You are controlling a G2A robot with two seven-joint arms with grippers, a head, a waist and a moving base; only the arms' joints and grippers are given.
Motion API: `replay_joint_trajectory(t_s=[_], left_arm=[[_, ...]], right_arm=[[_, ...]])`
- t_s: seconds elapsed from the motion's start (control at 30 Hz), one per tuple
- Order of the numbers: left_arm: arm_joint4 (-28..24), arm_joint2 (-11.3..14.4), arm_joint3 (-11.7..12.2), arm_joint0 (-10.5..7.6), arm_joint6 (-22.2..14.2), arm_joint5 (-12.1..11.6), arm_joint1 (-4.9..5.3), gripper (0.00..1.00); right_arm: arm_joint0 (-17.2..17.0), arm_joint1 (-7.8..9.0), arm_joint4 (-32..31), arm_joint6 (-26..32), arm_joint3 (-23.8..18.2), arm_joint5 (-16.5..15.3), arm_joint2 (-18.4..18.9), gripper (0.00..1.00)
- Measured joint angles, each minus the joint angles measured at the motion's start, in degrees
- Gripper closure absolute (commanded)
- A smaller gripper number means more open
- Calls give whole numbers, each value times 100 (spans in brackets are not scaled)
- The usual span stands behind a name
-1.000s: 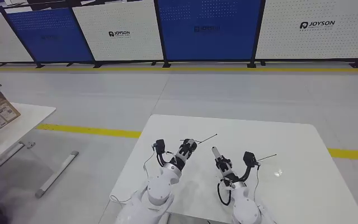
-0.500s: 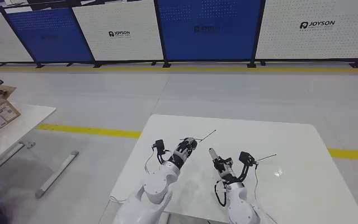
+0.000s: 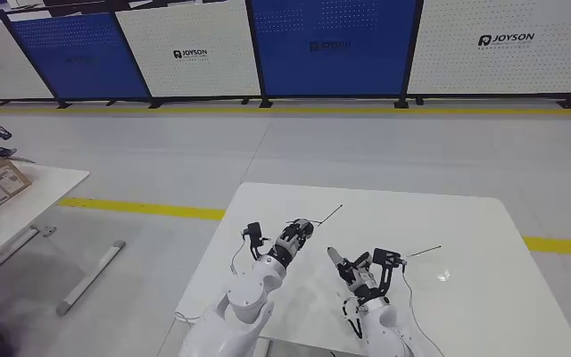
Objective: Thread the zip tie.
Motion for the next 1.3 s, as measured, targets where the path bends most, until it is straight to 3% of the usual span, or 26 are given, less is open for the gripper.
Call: replay_joint_trajectory(t_s=[0.2, 0.33, 0.63, 0.83, 1.1, 1.2, 1.3], left_arm=[[-130, -49, -24, 52, -140, 10, 8, 100], [-254, -140, -196, 160, -662, 304, 58, 100], [-230, -154, -249, 190, -672, 327, 65, 100], [-287, -57, -272, 188, -677, 310, 55, 100], [-304, -48, -269, 180, -613, 291, 51, 100], [-299, -28, -242, 170, -603, 254, 50, 100], [-289, -13, -250, 166, -618, 233, 53, 100]], right_arm=[[17, 40, -765, -198, 7, 195, -14, 0], [7, 86, -1552, -204, -34, 358, -43, 0], [10, 87, -1646, -172, -28, 409, -60, 0], [226, 76, -1531, 216, 270, -75, -159, 0], [192, 72, -1482, 151, 240, 56, -122, 0], [131, 63, -1379, -28, 164, 135, -84, 53], [136, 66, -1331, 4, 163, 94, -54, 53]])
